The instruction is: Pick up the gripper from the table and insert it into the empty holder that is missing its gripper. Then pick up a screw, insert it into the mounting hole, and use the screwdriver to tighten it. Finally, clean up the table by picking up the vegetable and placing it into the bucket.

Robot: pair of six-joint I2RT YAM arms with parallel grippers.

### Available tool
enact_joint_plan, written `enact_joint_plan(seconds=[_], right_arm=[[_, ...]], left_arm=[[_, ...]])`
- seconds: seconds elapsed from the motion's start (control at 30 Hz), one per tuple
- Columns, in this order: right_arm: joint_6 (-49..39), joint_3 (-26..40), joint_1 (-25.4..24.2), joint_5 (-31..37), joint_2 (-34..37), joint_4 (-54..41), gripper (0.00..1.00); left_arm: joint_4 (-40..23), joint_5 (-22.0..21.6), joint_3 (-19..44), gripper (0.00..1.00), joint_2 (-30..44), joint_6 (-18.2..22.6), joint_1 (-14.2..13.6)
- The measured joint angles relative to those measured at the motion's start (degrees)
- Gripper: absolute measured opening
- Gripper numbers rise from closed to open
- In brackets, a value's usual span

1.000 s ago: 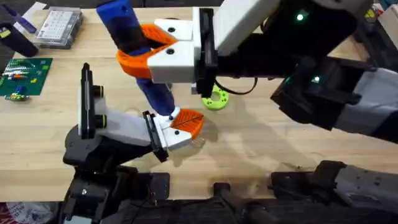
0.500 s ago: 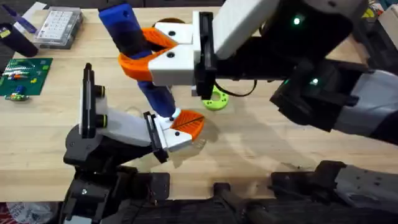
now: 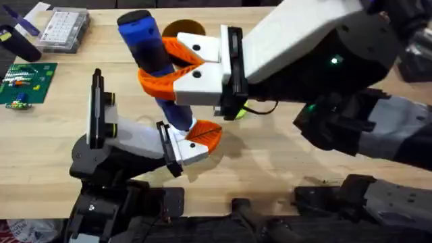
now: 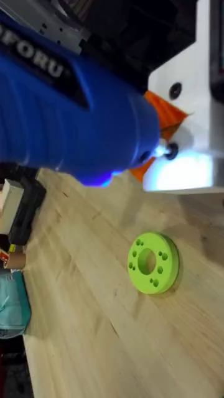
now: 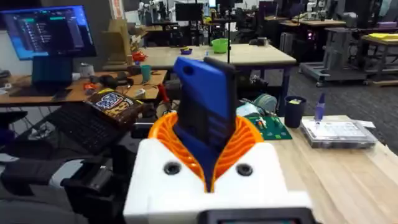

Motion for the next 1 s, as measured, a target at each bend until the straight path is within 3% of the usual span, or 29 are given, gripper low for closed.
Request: enact_joint_plan(seconds=[0.47, 0.87, 1.0], right_arm=[[2.1, 0.4, -0.3, 0.1, 0.5, 1.2, 0.020], [-4.9, 24.9, -1.2, -0.9, 2.1, -23.9, 0.020], [-8.2, 28.3, -2.4, -1.3, 1.7, -31.0, 0.020]], left_arm=[[0.0, -0.1, 0.0, 0.016, -0.1, 0.5, 0.0], [0.1, -0.3, 0.0, 0.016, -0.1, 0.5, 0.0], [0.1, -0.3, 0.0, 0.016, -0.1, 0.5, 0.0]])
